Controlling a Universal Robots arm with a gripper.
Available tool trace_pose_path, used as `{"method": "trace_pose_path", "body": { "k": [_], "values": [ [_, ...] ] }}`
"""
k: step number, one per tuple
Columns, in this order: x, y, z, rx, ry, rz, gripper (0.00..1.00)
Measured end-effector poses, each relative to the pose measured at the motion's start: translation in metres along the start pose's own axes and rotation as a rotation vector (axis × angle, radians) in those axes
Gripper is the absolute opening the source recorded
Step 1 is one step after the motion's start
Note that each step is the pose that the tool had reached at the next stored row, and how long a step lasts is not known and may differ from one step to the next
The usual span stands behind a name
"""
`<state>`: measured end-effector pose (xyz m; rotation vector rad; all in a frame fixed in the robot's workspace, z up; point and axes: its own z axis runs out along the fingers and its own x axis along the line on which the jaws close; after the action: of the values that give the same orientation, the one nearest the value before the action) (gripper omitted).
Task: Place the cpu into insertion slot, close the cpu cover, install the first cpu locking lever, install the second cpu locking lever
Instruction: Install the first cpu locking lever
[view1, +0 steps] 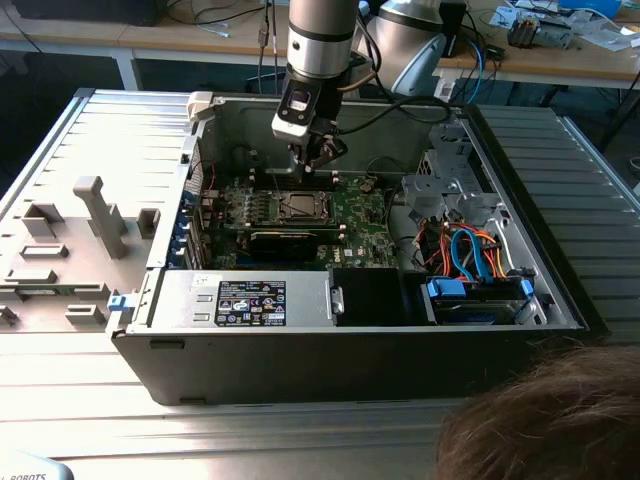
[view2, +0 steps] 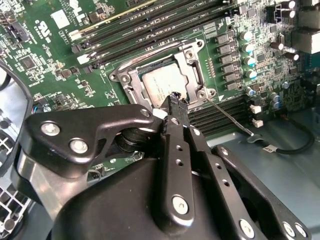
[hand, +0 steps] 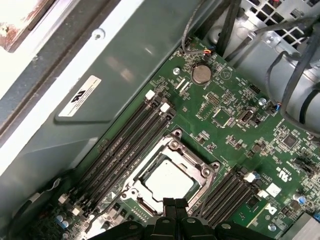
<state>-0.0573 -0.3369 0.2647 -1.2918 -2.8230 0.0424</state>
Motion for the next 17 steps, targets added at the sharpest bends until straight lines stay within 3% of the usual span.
{"method": "trace_pose_path", "body": {
  "k": [17],
  "values": [
    [0.0000, 0.0000, 0.0000, 0.0026, -0.0048, -0.119, 0.11]
  ]
}}
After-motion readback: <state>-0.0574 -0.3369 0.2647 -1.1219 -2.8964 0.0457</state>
